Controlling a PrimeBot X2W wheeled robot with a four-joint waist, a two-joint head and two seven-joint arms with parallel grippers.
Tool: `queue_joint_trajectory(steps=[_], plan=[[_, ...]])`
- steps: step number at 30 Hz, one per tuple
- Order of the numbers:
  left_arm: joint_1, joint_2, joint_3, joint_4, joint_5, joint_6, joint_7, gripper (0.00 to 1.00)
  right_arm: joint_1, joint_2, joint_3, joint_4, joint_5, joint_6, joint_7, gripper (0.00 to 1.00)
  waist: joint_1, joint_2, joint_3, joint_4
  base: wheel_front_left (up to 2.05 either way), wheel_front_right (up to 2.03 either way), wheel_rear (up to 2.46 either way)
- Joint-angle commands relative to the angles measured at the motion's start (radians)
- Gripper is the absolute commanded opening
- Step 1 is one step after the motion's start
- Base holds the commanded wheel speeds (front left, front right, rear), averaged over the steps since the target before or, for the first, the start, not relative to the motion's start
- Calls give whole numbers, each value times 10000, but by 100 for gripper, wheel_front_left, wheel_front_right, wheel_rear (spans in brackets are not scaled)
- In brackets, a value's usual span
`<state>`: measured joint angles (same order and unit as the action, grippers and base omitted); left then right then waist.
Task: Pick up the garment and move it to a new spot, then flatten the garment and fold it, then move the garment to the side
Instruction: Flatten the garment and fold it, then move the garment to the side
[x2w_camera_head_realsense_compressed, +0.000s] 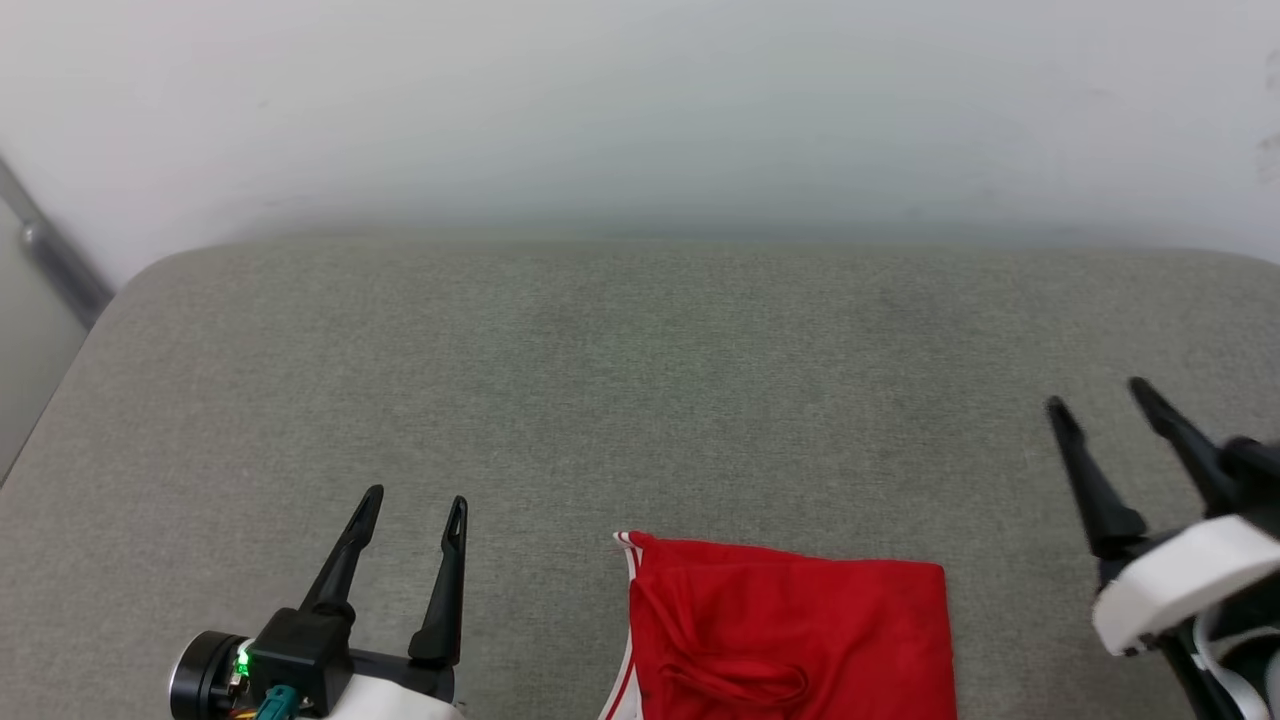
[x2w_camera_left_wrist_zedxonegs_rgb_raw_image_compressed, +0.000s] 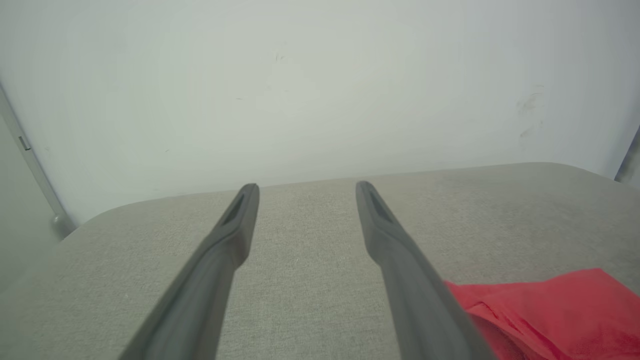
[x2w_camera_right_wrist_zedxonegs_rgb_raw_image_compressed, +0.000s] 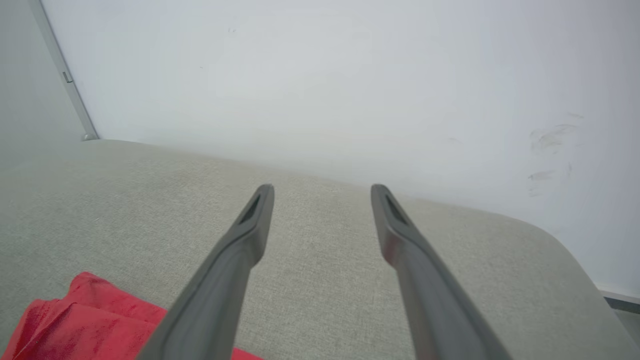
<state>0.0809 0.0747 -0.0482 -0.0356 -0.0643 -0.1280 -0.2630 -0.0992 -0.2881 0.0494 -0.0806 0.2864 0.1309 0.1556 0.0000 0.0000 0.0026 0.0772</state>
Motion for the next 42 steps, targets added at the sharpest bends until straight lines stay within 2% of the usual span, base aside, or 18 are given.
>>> queue_joint_trajectory(steps=[1, 7, 13, 19, 36, 40, 42], plan=[[-60, -19, 21, 1, -60, 1, -23, 100, 362, -98, -358, -139, -323, -4, -536, 100, 0, 0, -21, -167, 0, 0, 0], [102, -59, 21, -40, -94, -6, -23, 100, 1273, 464, -1324, -697, -711, -4, -1648, 100, 0, 0, -54, -435, 0, 0, 0], [215, -86, 73, -117, -118, -9, -23, 100, 1933, 1138, -1459, -1261, -994, -4, -2014, 100, 0, 0, -47, -547, 0, 0, 0], [310, -127, 32, -141, -172, -7, -23, 100, 2109, 1507, -1473, -1386, -1088, -4, -2150, 100, 0, 0, -17, -516, 0, 0, 0], [157, -170, 17, -144, -234, -14, -22, 100, 2169, 1751, -1367, -1427, -1119, -4, -1930, 100, 0, 0, 131, -389, 0, 0, 0], [93, -177, 15, -148, -243, -15, -23, 100, 2220, 1654, -1317, -1408, -1009, -4, -1582, 100, 0, 0, 247, -329, 0, 0, 0], [56, -178, 7, -158, -245, -15, -23, 100, 2300, 1554, -1205, -1363, -838, -4, -1048, 100, 0, 0, 305, -300, 0, 0, 0]])
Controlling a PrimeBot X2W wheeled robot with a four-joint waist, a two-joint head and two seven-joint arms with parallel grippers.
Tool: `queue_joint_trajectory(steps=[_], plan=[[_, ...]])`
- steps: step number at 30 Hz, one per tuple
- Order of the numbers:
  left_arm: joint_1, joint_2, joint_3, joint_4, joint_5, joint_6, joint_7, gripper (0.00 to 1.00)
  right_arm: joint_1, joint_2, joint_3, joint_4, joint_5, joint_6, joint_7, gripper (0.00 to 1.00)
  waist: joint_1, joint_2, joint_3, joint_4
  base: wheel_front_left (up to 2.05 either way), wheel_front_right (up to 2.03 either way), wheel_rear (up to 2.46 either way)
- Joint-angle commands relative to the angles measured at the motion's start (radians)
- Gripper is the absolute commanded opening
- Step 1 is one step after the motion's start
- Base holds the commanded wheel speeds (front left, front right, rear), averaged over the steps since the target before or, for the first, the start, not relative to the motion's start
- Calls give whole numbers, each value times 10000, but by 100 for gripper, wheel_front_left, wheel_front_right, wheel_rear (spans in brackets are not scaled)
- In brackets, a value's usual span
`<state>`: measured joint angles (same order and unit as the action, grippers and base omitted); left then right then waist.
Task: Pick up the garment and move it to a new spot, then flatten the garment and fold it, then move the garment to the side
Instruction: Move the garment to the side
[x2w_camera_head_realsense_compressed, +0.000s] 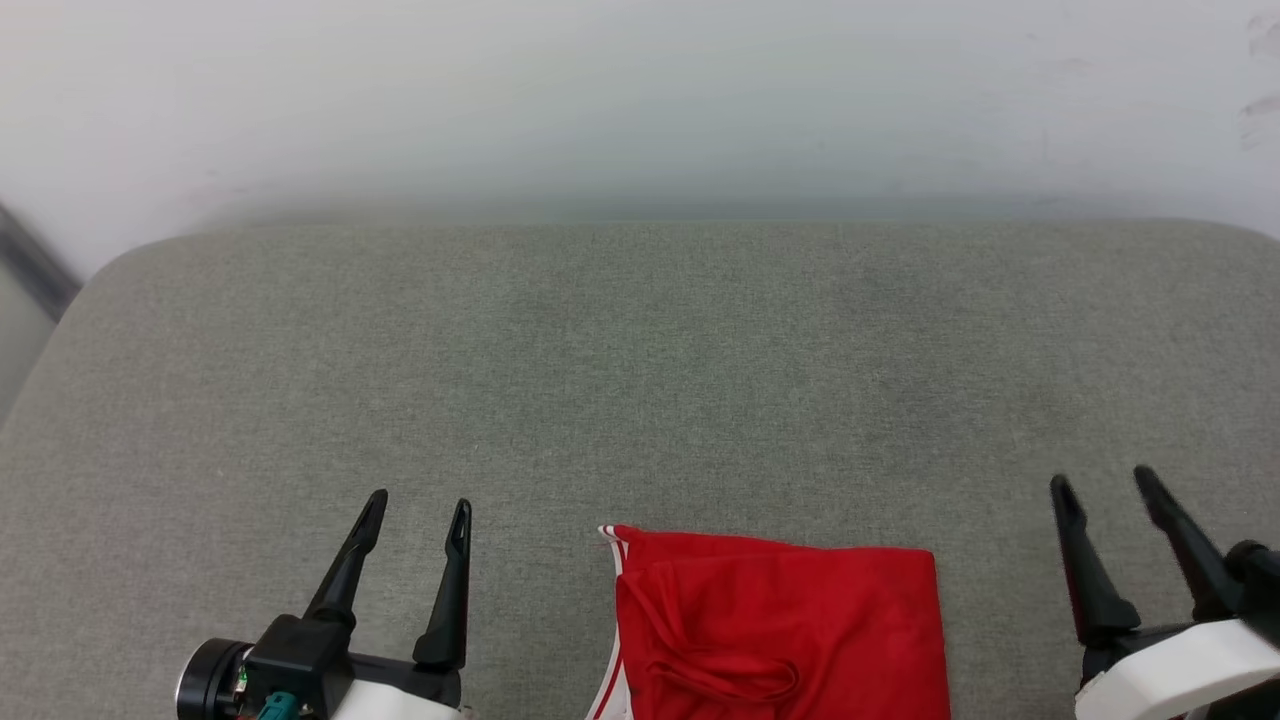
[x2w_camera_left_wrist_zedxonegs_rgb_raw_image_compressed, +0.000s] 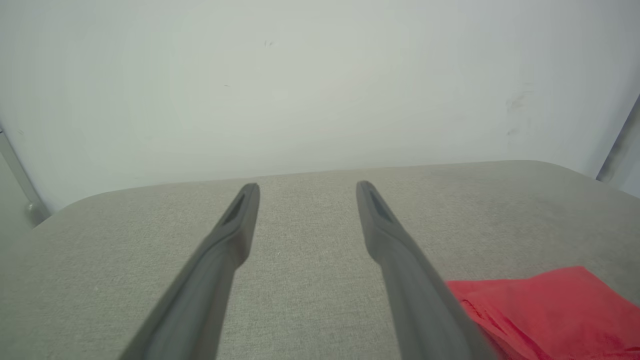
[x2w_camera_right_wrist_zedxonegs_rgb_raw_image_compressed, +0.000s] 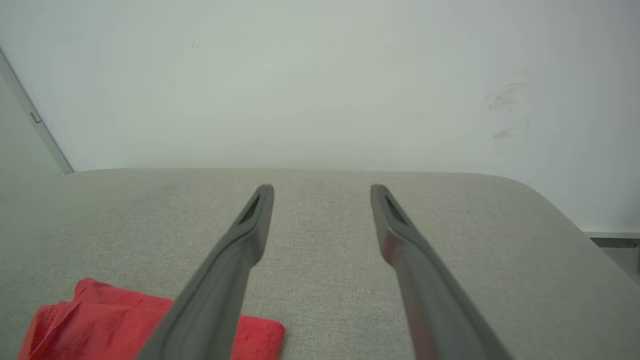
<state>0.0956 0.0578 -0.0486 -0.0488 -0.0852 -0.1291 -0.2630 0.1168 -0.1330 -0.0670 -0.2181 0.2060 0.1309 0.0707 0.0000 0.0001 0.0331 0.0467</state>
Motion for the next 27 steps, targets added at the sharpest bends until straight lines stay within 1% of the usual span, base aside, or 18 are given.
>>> queue_joint_trajectory(steps=[1, 2, 3, 5, 8, 12, 15, 18, 23, 27], plan=[[-112, -12, 7, -55, -36, -4, -23, 100, 168, -105, 51, 9, 71, -4, 165, 100, 0, -1, 33, 19, 0, 0, 0], [-138, -13, 14, -95, -45, -4, -22, 100, 160, -152, 78, 4, 225, -7, 583, 100, 0, -1, 67, 32, 0, 0, 0], [-194, -23, -15, -182, -55, -5, -22, 100, 208, -494, 347, -18, 725, -4, 2147, 100, 0, -1, 187, 105, 0, 0, 0], [-234, -28, -51, -206, -68, -5, -22, 100, 240, -705, 484, -85, 1085, -4, 3284, 100, 0, -1, 283, 161, 0, 0, 0], [-341, -38, -74, -200, -62, -5, -23, 100, 288, -674, 534, -92, 1720, -2, 5061, 100, 0, -1, 472, 270, 0, 0, 0], [-507, -48, -180, -157, -38, -5, -23, 100, 178, -737, 697, 16, 2061, -4, 6641, 100, 0, -1, 771, 506, 0, 0, 0], [-645, -51, -259, -126, -10, -5, -23, 100, -56, -667, 781, 324, 2181, -4, 7215, 100, 0, -1, 993, 712, 0, 0, 0], [-747, -57, -334, -101, 21, -5, -22, 100, -252, -546, 879, 811, 2237, -4, 7494, 100, 0, -1, 1186, 918, 0, 0, 0], [-900, -66, -451, -79, 10, -6, -22, 100, -581, -354, 947, 1632, 2037, -4, 7629, 100, 0, -1, 1434, 1201, 0, 0, 0], [-991, -72, -527, -54, 2, -6, -22, 100, -700, -259, 1256, 2263, 1878, -2, 7536, 100, 0, -1, 1549, 1341, 0, 0, 0]])
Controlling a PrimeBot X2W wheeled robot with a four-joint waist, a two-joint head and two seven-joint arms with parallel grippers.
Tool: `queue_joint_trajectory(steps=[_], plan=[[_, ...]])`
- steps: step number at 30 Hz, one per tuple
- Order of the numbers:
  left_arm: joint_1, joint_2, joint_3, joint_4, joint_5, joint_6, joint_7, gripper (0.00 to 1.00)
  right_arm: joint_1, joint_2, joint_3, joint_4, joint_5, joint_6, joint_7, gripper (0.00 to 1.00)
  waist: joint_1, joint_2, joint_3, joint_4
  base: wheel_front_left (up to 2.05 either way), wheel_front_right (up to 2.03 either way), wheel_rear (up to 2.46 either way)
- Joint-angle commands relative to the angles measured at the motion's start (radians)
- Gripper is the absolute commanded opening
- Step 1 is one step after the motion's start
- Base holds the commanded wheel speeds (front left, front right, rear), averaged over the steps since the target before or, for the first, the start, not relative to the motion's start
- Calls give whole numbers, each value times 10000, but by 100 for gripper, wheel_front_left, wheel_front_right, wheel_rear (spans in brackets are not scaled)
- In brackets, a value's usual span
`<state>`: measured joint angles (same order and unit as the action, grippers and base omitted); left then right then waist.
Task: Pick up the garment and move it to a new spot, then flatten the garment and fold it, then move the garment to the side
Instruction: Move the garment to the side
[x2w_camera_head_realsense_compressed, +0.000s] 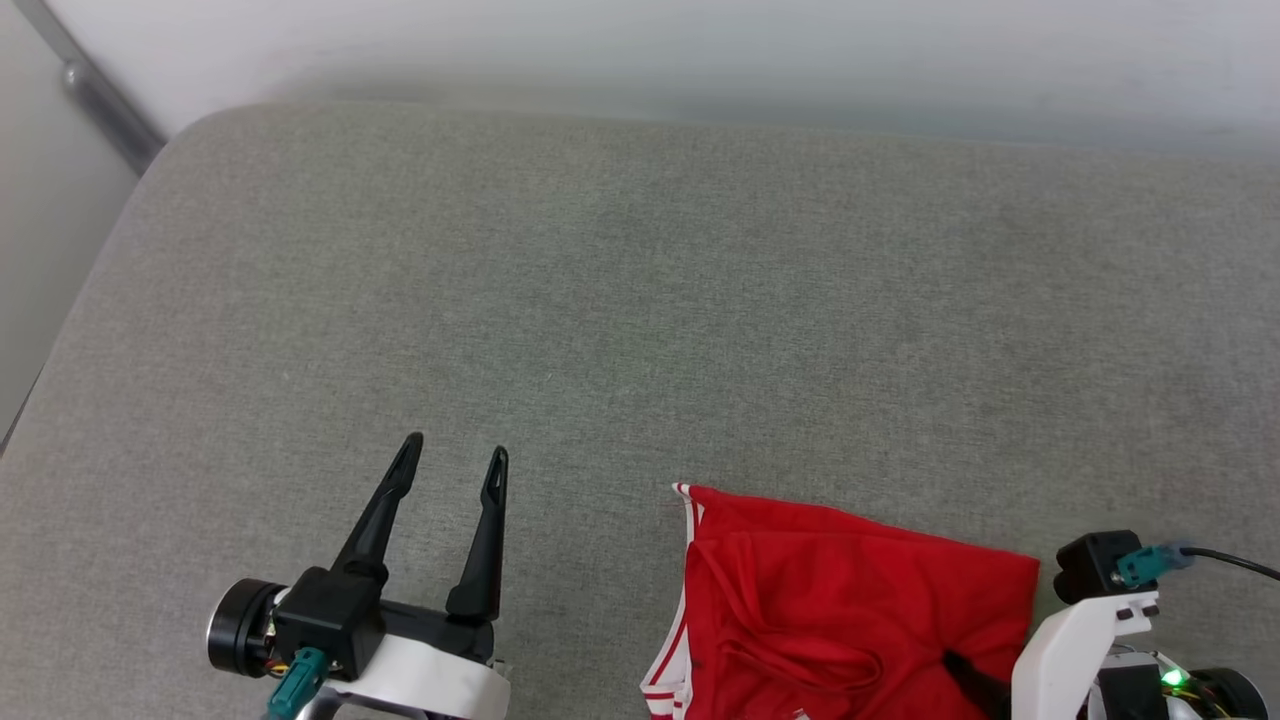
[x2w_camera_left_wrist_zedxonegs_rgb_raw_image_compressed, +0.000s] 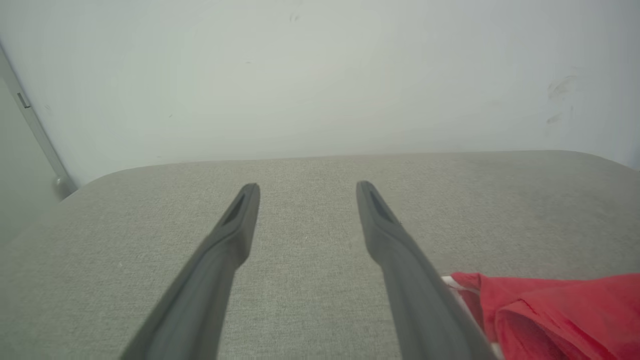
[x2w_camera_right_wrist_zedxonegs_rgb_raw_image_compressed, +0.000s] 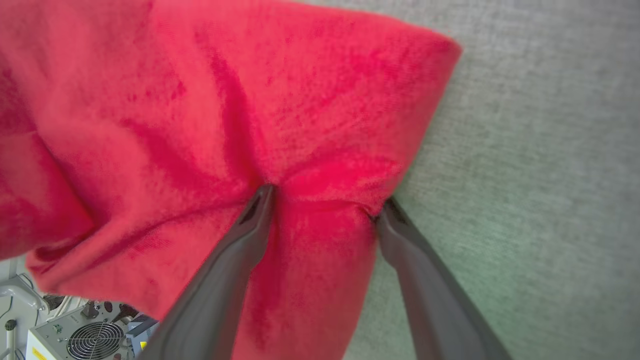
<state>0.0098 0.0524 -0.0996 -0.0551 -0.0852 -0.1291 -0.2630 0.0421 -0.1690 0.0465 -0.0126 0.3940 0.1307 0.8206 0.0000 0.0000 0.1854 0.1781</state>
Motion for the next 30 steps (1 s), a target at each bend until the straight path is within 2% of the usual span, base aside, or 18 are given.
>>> queue_joint_trajectory(steps=[1, 3, 4, 5, 6, 9, 12, 15, 18, 25, 30], plan=[[-144, -20, -26, 14, 0, -6, -23, 100, 32, 130, 230, 345, -19, 0, 11, 100, 0, 0, 43, 41, 0, 0, 0], [-154, -22, -42, 43, -11, -6, -23, 100, -9, 137, 477, 621, -67, 1, -96, 100, 0, 0, 60, 54, 0, 0, 0], [-151, -23, -62, 63, -21, -6, -23, 100, -37, 99, 626, 729, -114, 3, -193, 84, 0, 0, 57, 50, 0, 0, 0], [-141, -25, -77, 87, -28, -6, -23, 100, -120, 54, 755, 785, -162, 14, -402, 27, 0, 0, 33, 33, 0, 0, 0], [-125, -26, -80, 111, -32, -6, -23, 100, -211, -21, 841, 856, -246, 12, -608, 0, 0, 0, -13, 0, 0, 0, 0], [-43, -25, -54, 169, -69, 10, -22, 100, -467, -439, 1112, 909, -522, -6, -1056, 0, 0, 0, -185, -227, 0, 0, 0], [49, -27, -116, 189, -151, 17, -22, 100, -888, -1127, 1443, 776, -985, -11, -1361, 0, 0, 0, -351, -612, 0, 0, 0], [90, -26, -216, 208, -184, 29, -22, 100, -1325, -1737, 2071, 519, -1211, -5, -1366, 0, 0, 0, -412, -1187, 0, 0, 0], [-20, -23, -480, 274, -113, 20, -22, 100, -1916, -2705, 2795, 233, -1582, -5, -1284, 0, 0, 0, -331, -1854, 0, 0, 0], [-892, -17, -1555, 376, 158, 6, -22, 100, -3434, -4945, 4295, -108, -2123, -6, -1364, 0, 0, 0, 523, -3425, 0, 0, 0], [-1695, -9, -2226, 404, 262, 9, -22, 100, -4342, -5996, 4265, 509, -2260, -6, -1847, 0, 0, 0, 1382, -4250, 0, 0, 0]])
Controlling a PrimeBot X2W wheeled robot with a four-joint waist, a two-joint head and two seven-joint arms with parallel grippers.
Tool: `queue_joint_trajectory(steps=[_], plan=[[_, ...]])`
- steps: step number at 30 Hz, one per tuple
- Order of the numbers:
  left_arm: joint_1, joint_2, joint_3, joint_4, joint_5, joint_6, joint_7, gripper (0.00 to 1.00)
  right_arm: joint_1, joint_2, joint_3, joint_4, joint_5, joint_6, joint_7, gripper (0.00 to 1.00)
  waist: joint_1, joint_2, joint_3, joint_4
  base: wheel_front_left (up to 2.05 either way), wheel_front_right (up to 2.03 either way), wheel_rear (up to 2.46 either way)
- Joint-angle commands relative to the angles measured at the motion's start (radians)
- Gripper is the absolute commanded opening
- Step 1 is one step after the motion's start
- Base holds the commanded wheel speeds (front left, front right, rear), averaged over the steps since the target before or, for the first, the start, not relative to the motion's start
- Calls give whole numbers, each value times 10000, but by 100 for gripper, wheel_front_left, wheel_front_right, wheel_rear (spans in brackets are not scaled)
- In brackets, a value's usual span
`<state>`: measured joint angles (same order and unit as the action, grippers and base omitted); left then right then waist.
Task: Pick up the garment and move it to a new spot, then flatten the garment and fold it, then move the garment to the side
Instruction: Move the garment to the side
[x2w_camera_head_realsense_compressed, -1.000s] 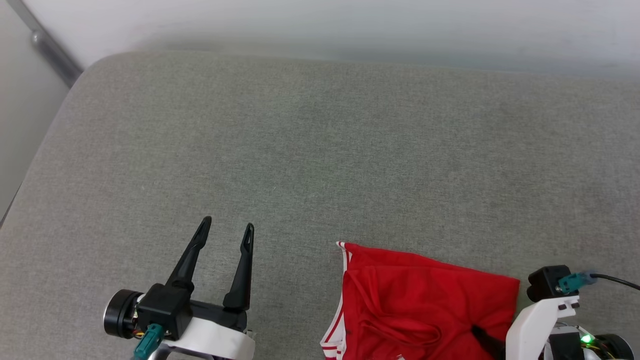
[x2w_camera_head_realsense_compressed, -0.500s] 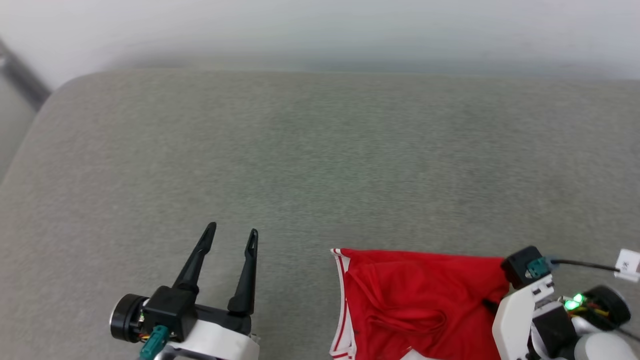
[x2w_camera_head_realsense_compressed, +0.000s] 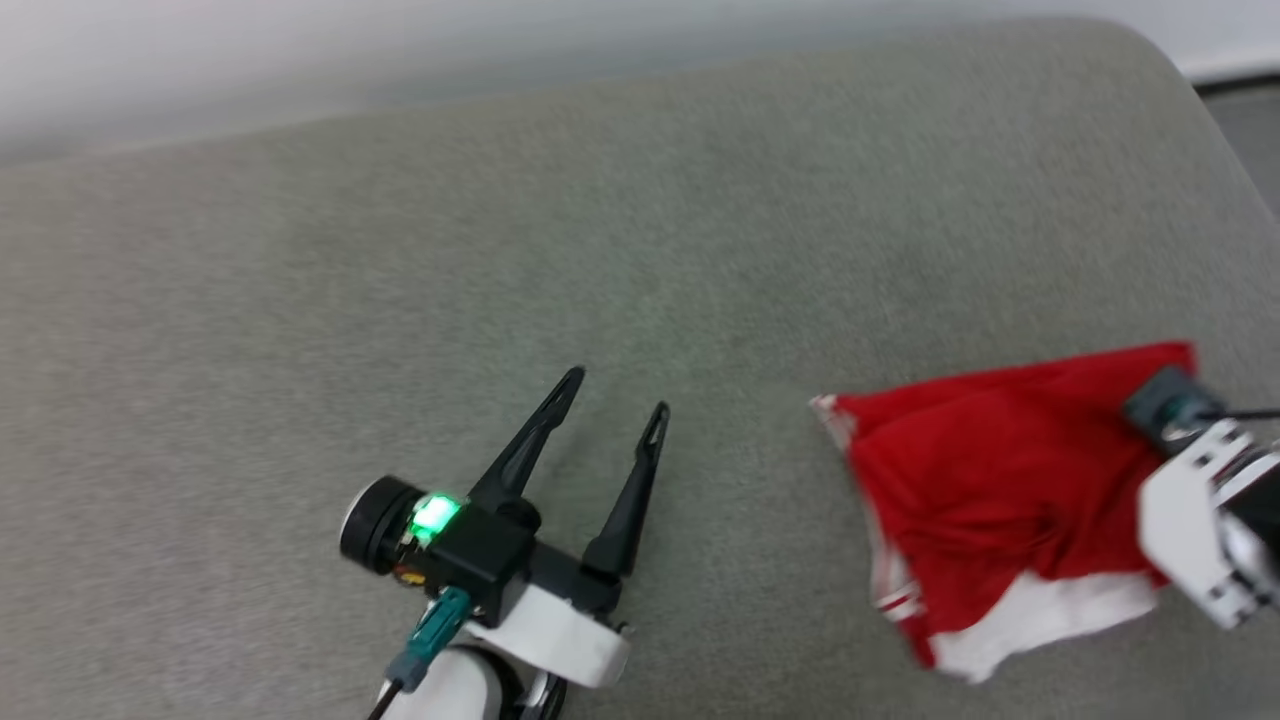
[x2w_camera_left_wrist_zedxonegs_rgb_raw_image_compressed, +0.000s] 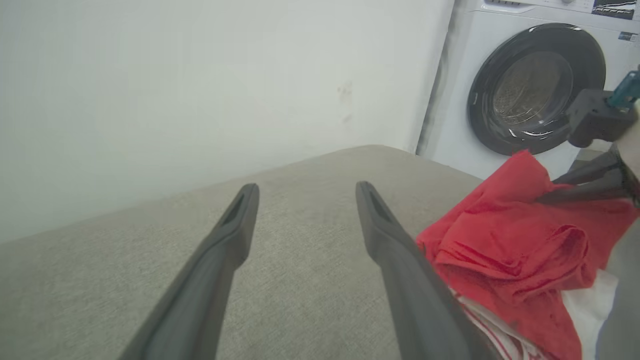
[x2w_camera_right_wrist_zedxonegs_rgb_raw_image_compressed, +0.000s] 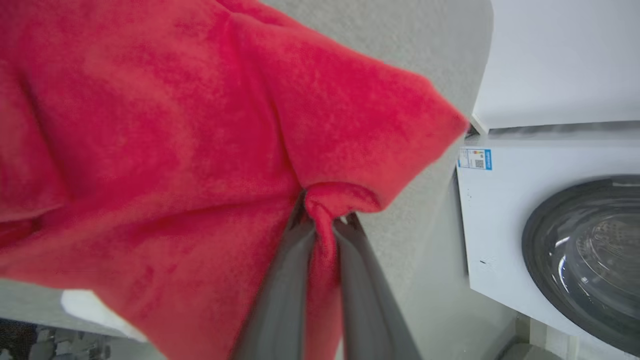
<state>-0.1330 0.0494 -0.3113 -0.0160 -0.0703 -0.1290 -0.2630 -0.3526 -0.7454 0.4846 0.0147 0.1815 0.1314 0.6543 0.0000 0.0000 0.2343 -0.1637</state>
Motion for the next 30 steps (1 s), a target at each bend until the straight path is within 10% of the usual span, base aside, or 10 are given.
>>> queue_joint_trajectory(steps=[1, 28, 29, 30], plan=[[-420, 23, -193, -9, 166, 7, -22, 100, -558, -407, -176, 432, -200, -16, -342, 0, 0, 0, 1107, -973, 0, 0, 0], [-2550, 762, -1174, -1451, 627, 69, -21, 100, -3594, -616, -3824, 7558, -636, -16, -5071, 0, 0, 0, 4318, -793, 0, 0, 0], [-2532, 754, -1168, -1422, 609, 86, -21, 100, -3643, -591, -3848, 7629, -710, -16, -5153, 6, 0, 0, 4256, -768, 0, 0, 0], [-2498, 741, -1160, -1388, 577, 114, -21, 100, -3684, -557, -3848, 7682, -797, -16, -5211, 84, 0, 0, 4171, -746, 0, 0, 0]])
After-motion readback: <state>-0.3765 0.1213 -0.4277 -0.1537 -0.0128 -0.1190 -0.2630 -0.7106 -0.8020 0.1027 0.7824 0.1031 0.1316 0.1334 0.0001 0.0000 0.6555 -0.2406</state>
